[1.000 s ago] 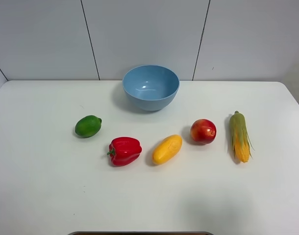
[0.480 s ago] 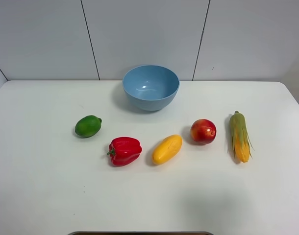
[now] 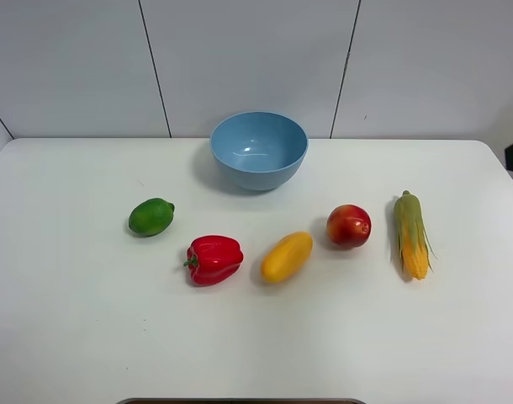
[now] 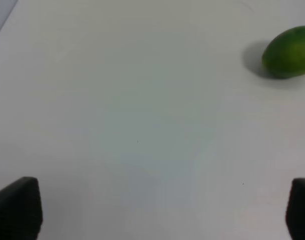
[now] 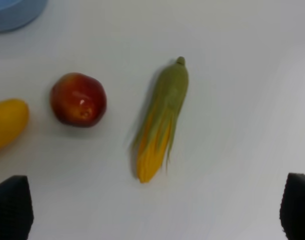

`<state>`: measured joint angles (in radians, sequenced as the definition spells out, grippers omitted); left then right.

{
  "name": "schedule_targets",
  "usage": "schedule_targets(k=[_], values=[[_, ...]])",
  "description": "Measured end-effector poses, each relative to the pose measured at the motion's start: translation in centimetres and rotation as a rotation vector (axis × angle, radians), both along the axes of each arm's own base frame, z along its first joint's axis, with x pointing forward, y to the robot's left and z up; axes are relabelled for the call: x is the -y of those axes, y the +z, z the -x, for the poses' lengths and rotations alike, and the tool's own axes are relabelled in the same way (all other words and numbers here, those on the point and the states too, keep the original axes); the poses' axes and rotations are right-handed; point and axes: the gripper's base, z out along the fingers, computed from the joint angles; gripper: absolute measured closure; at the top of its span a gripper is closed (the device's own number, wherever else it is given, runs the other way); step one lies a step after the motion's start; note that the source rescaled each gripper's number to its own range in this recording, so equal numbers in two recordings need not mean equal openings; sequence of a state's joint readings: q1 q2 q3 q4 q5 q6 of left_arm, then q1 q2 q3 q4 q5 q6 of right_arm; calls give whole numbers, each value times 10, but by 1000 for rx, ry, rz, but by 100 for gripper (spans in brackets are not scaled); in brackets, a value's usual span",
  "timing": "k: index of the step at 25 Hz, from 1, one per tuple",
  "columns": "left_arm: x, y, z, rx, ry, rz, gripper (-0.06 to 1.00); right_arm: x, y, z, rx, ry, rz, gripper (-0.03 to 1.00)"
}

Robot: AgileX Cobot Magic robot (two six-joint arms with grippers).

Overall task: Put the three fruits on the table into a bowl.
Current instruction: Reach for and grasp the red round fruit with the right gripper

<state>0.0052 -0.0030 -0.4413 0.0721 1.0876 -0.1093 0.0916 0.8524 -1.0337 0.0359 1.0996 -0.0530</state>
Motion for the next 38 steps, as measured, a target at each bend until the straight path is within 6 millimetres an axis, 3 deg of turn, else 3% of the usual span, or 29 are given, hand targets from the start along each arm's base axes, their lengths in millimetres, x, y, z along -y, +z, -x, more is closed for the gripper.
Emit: schedule_targets(k=[4,7,11,15,23,30,38], values=[[0,0,0,0,0,0,-5,-18,1,-49,-86,75,-1,-3],[0,0,0,0,0,0,-5,-31,-9,-82,-159,114,10,-3],[0,0,0,0,0,0,-5,-45,-35,-126,-276,129,9,-3],[0,0,0,0,0,0,-5,-53,-68,-151,-390,129,-11,-3],[0,0,0,0,0,-1,-5,-63,-122,-184,-514,133,-10,-3],[0,0,0,0,0,-1,-5,-84,-158,-200,-538,175,8,-3],[0,0,0,0,0,-1,-5,-89,-196,-213,-593,165,16,-3]])
